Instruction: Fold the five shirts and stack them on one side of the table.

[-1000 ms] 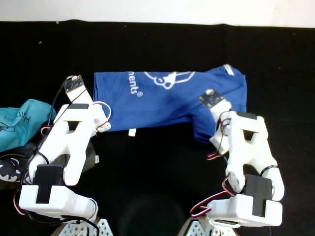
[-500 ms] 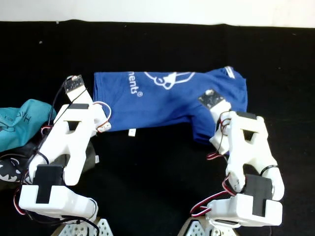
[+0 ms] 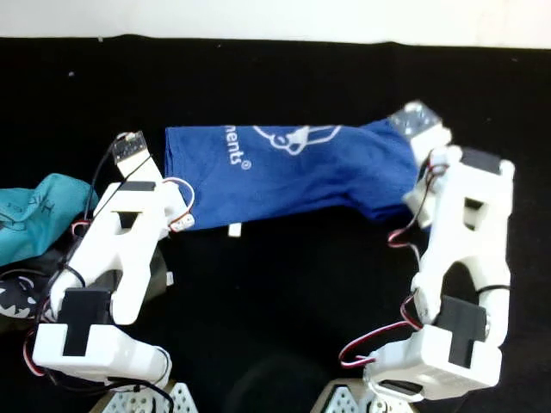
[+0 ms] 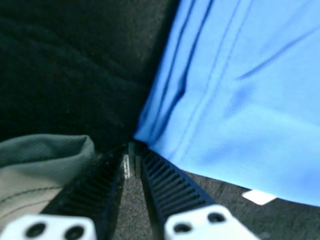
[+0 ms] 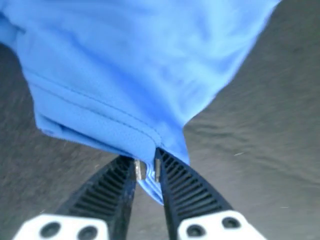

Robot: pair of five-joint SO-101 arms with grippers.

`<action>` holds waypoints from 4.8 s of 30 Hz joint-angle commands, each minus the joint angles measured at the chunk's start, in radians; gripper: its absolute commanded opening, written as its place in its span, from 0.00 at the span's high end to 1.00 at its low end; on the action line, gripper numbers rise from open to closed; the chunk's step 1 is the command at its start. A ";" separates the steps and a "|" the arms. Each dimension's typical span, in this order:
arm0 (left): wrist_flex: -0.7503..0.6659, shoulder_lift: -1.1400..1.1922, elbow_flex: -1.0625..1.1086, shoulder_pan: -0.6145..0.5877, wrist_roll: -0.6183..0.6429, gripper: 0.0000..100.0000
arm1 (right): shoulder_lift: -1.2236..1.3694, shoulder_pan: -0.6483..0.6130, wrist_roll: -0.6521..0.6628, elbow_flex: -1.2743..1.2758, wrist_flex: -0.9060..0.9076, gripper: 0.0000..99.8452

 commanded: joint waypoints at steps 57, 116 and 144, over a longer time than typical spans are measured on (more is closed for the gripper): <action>0.180 -0.137 -0.136 -0.010 0.002 0.99 | 0.538 -0.346 -0.471 -0.780 0.280 0.99; 1.005 0.398 -1.440 0.050 -0.124 0.99 | -0.716 0.142 -0.408 1.164 -0.446 0.99; 0.381 1.106 -2.115 0.716 -0.245 0.99 | -0.711 0.140 -0.497 1.294 -0.622 0.99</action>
